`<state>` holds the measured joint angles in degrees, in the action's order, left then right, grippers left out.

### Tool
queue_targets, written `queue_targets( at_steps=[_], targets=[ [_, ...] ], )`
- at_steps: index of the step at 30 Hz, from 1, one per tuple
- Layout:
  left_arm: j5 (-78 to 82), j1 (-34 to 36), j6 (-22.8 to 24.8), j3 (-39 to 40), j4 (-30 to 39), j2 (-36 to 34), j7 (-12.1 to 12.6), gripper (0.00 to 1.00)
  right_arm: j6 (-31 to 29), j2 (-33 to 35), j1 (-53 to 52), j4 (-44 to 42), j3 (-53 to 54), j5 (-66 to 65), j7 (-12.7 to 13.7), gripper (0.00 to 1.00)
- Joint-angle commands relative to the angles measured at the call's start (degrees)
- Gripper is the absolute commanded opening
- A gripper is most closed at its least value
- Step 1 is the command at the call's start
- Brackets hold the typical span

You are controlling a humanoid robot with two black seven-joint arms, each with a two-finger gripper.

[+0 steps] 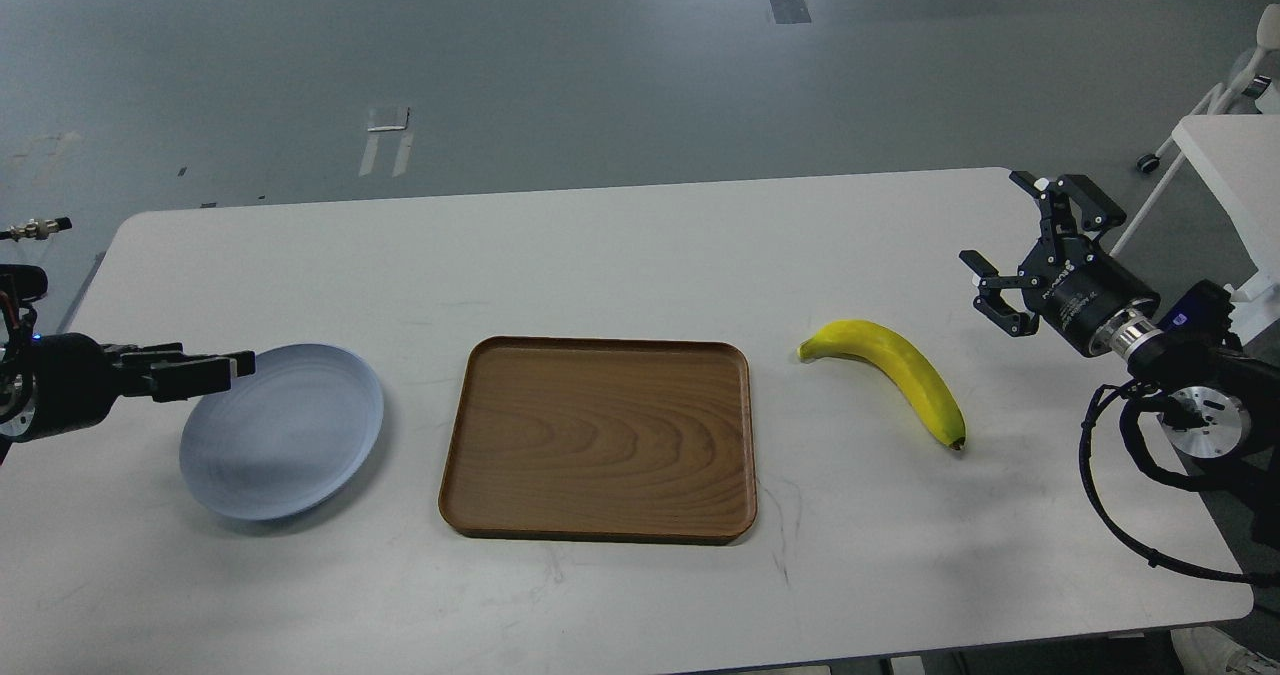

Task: Place banana on plate with both arms
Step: 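Lower the left gripper and grasp the rim of the light blue plate, then lift the plate with the left gripper and lower it onto the wooden tray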

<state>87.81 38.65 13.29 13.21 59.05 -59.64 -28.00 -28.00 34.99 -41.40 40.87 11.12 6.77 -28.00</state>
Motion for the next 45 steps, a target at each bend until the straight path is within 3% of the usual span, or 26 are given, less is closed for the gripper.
queue_targets(
  at_steps=[1, 6, 13, 17, 19, 22, 25, 27, 29, 30, 45],
  targets=[
    [0.0, -1.8, -1.3, -0.1, -2.0, 0.4, 0.0, 1.0, 0.0, -0.1, 0.0, -0.1, 0.0, 0.0, 0.0, 1.0],
    [-0.4, -3.7, -1.8, -0.1, -7.7, 3.8, 0.0, 1.0, 0.0, -0.1, 0.0, -0.1, 0.0, 0.0, 0.0, 1.0],
    [-0.7, -6.1, -3.3, 0.0, -9.3, 4.6, 0.0, 0.99, 0.0, -0.1, 0.0, -0.1, 0.0, 0.0, 0.0, 1.0],
    [-1.3, -6.9, -3.4, 0.0, -10.0, 5.4, 0.0, 0.93, 0.0, -0.1, 0.0, -0.1, 0.0, 0.0, 0.0, 1.0],
    [-1.9, -7.0, -3.3, 0.0, -9.9, 5.4, 0.0, 0.84, 0.0, -0.1, 0.0, -0.1, 0.0, 0.0, 0.0, 1.0],
    [-2.3, -7.1, -3.3, -0.1, -9.9, 5.4, 0.0, 0.61, 0.0, -0.1, 0.0, -0.1, 0.0, 0.0, 0.0, 1.0],
    [-2.3, -7.4, -3.3, -0.1, -9.9, 5.4, 0.0, 0.5, 0.0, -0.1, 0.1, -0.1, 0.0, 0.0, 0.0, 1.0],
    [-2.3, -7.5, -3.3, -0.1, -9.9, 5.4, 0.0, 0.36, 0.0, -0.1, 0.1, -0.1, 0.0, 0.0, 0.0, 1.0],
    [-2.3, -7.5, -3.3, -0.1, -9.9, 5.4, 0.0, 0.05, 0.0, -0.1, 0.1, -0.1, 0.0, 0.0, 0.0, 1.0],
    [-2.2, -7.5, -3.3, -0.1, -9.9, 5.3, 0.0, 0.0, 0.0, -0.1, 0.1, -0.1, 0.0, 0.0, 0.0, 1.0],
    [-2.6, -6.0, -3.1, 0.1, -9.2, 4.9, 0.0, 0.0, 0.0, -0.1, 0.1, -0.2, 0.0, 0.0, 0.0, 1.0]
  ],
)
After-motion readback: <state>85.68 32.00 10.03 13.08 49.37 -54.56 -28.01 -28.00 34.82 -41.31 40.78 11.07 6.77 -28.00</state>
